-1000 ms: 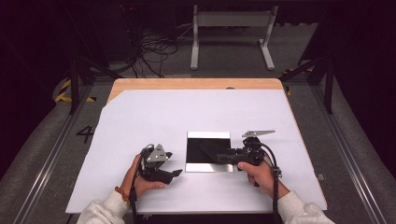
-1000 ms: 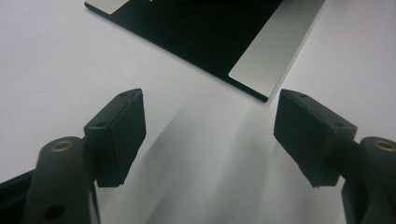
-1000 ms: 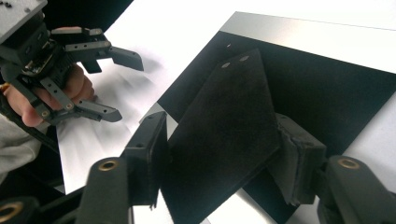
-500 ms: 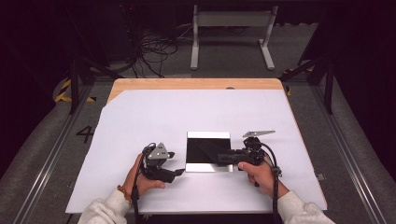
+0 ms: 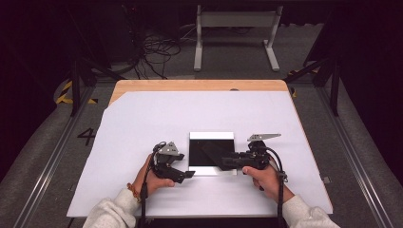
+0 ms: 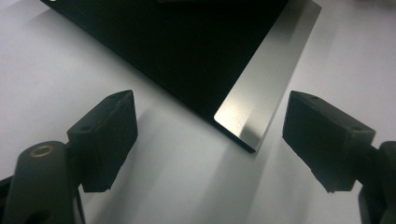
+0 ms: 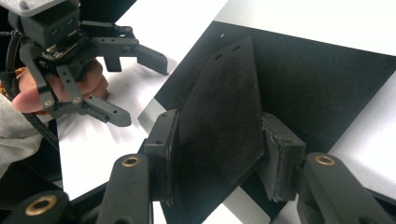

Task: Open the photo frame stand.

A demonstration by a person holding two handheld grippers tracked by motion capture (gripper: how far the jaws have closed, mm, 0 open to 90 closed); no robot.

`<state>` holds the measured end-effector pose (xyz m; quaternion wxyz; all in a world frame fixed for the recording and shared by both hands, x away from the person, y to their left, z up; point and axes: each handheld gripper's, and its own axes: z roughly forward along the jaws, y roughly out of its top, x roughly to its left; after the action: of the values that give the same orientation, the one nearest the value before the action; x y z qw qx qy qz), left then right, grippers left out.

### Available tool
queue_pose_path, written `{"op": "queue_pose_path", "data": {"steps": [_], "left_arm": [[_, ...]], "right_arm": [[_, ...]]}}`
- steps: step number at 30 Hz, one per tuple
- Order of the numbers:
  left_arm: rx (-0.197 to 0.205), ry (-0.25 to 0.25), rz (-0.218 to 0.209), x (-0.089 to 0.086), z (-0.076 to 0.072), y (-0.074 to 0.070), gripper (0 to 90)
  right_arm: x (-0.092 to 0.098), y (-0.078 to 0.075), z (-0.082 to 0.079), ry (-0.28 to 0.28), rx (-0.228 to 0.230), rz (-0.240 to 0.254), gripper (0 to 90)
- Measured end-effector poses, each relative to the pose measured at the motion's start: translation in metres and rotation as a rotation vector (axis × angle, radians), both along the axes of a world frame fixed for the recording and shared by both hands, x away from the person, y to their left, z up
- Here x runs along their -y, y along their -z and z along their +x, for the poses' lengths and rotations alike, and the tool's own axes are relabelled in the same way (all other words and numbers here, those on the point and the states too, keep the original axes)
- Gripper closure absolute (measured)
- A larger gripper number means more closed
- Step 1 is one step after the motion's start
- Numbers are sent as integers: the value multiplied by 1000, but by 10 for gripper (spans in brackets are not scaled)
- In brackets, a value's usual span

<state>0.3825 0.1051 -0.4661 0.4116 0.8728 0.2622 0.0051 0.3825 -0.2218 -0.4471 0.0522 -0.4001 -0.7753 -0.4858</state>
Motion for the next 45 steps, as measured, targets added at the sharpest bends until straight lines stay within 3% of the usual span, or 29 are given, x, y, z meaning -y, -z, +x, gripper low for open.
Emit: {"op": "queue_pose_path", "data": {"steps": [14, 20, 29, 45], "left_arm": [[-57, 10, -46, 8, 19, -1, 240], [-22, 5, -14, 13, 21, -2, 303], [-45, -3, -64, 11, 27, -4, 364], [79, -19, -77, 7, 27, -17, 468]], "right_arm": [[-2, -5, -9, -43, 98, -29, 549], [-3, -6, -11, -53, 118, -29, 552], [-3, -9, -13, -69, 146, -28, 573], [0, -15, -12, -85, 181, -33, 672]]}}
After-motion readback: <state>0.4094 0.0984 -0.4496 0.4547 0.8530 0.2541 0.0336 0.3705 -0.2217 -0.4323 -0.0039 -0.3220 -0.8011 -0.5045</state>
